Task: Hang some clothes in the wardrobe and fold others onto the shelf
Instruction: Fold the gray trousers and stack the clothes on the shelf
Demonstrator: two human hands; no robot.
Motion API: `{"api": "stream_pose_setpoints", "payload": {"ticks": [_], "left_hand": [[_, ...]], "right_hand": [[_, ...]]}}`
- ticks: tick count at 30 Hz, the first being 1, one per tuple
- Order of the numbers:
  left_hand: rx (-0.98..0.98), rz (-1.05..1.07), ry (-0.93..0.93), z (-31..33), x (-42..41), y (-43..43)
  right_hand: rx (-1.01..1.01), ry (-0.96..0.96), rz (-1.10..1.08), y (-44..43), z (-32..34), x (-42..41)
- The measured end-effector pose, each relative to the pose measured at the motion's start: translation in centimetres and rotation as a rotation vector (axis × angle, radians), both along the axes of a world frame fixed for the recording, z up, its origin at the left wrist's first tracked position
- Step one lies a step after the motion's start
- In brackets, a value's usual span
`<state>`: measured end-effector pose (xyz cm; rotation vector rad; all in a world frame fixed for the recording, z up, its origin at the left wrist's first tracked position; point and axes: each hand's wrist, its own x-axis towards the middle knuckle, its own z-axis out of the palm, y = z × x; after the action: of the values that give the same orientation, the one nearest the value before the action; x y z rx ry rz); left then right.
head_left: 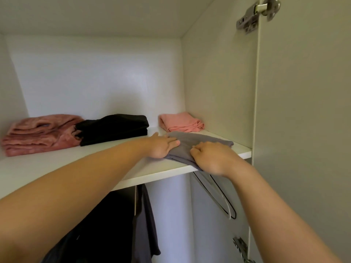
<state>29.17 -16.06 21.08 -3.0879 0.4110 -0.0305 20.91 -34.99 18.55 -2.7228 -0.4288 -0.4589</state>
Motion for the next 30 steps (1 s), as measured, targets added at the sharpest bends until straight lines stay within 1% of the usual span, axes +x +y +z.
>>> {"api": "stream_pose_setpoints", "payload": {"ticks": [2, 3, 4, 6, 8, 11, 12, 14, 16, 18, 20, 22, 24, 26, 28, 30], "left_hand": [[0.083, -0.013, -0.197, 0.0, 1.3, -1.0], [0.087, -0.026, -0.268, 0.0, 2.1, -1.7], [0.055, -0.037, -0.293, -0.1, 3.1, -2.4], [-0.020, -0.071, -0.254, -0.1, 4.7, -3.5], [-0.008, -0.091, -0.205, 0.1, 5.7, -4.3], [-0.016, -0.101, -0.166, 0.2, 6.5, -4.9], [-0.043, -0.109, -0.159, 0.1, 6.6, -4.9], [-0.165, -0.118, -0.153, -0.3, 6.5, -4.8], [-0.260, -0.096, -0.147, -0.5, 5.9, -4.6], [-0.280, -0.064, -0.179, 0.0, 4.8, -3.9], [-0.299, -0.037, -0.230, 1.3, 2.9, -2.4], [-0.325, -0.014, -0.332, 2.7, -0.4, -0.1], [-0.365, 0.025, -0.475, 3.2, -5.2, 2.6], [-0.404, 0.111, -0.602, 2.6, -10.6, 5.5], [-0.439, 0.227, -0.673, 1.2, -16.1, 8.4], [-0.485, 0.358, -0.705, -0.8, -21.6, 11.2]], "right_hand": [[0.000, 0.000, -0.029, 0.0, -0.3, 0.1], [-0.030, -0.015, -0.060, -0.1, -0.4, 0.1], [-0.089, -0.034, -0.100, -0.1, -0.4, 0.2], [-0.187, -0.065, -0.189, -0.2, -0.3, 0.7], [-0.227, -0.062, -0.231, -0.3, -0.3, 1.5], [-0.278, -0.072, -0.231, -0.4, -0.6, 2.4], [-0.287, -0.085, -0.232, -0.3, -0.6, 2.6], [-0.296, -0.093, -0.244, 0.0, -0.6, 2.6], [-0.261, -0.062, -0.257, 0.2, -0.1, 2.4], [-0.154, -0.034, -0.292, 0.5, 0.8, 1.6], [-0.054, -0.120, -0.291, 1.3, 1.7, 0.4], [0.016, -0.272, -0.202, 3.1, 2.4, -0.9], [0.119, -0.351, -0.049, 6.0, 2.8, -2.2], [0.236, -0.284, 0.136, 9.5, 2.6, -3.2], [0.356, -0.141, 0.316, 13.2, 2.3, -4.6], [0.380, -0.061, 0.496, 17.1, 1.7, -6.6]]}}
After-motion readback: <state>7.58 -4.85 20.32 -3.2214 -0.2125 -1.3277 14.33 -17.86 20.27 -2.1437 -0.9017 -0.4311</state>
